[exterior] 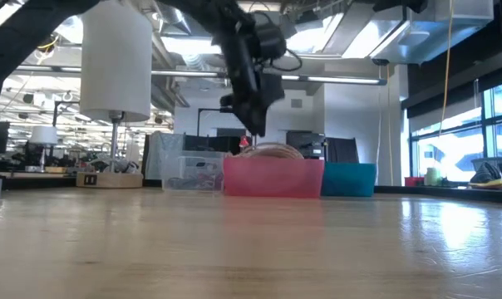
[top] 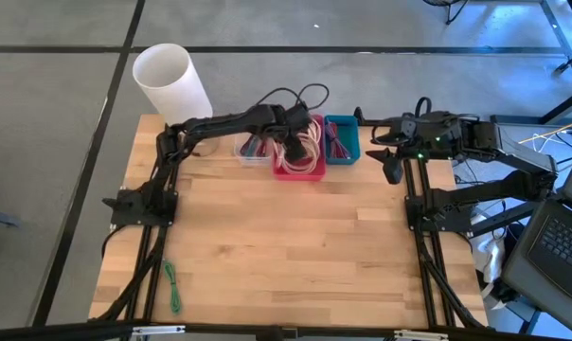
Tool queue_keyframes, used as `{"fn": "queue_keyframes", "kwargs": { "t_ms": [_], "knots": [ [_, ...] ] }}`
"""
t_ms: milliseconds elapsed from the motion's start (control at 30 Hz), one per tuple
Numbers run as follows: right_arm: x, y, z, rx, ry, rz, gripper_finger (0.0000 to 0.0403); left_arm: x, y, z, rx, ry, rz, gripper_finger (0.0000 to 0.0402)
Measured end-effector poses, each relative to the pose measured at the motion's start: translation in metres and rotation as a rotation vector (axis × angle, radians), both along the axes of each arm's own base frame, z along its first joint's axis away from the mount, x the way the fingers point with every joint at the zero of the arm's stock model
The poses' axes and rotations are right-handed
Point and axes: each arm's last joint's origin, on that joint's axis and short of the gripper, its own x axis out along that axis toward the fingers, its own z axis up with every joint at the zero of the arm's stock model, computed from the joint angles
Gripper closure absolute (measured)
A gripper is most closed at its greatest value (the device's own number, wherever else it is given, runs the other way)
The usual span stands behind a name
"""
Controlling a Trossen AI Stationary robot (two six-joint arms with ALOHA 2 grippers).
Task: Pick & Place USB Port
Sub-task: Put the green charger cable into the blue bin
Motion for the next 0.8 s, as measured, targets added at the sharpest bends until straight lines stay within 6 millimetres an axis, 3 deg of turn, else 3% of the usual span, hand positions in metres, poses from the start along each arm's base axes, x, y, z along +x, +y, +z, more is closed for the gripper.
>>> {"fn": "queue_keyframes", "kwargs": {
  "t_ms": [233,400,533,667,800],
  "knots": [
    [-0.002,0.0,-0.002,0.006,0.03,0.002,0.021,-0.008,-0.044,0.031,-0.201,0.111,-0.032,0.0249],
    [-0.005,0.001,-0.002,-0.006,0.036,0.012,0.021,-0.017,-0.097,0.047,-0.22,0.138,0.005,0.0249],
    [-0.008,0.001,-0.002,-0.014,0.038,0.018,0.021,-0.027,-0.146,0.054,-0.229,0.088,0.129,0.0249],
    [-0.01,0.001,-0.002,-0.017,0.047,0.021,0.021,-0.048,-0.188,0.047,-0.256,0.064,0.324,0.0249],
    [-0.01,0.001,-0.002,-0.038,0.059,0.039,0.021,-0.084,-0.223,0.026,-0.285,0.119,0.547,0.0249]
  ]
}}
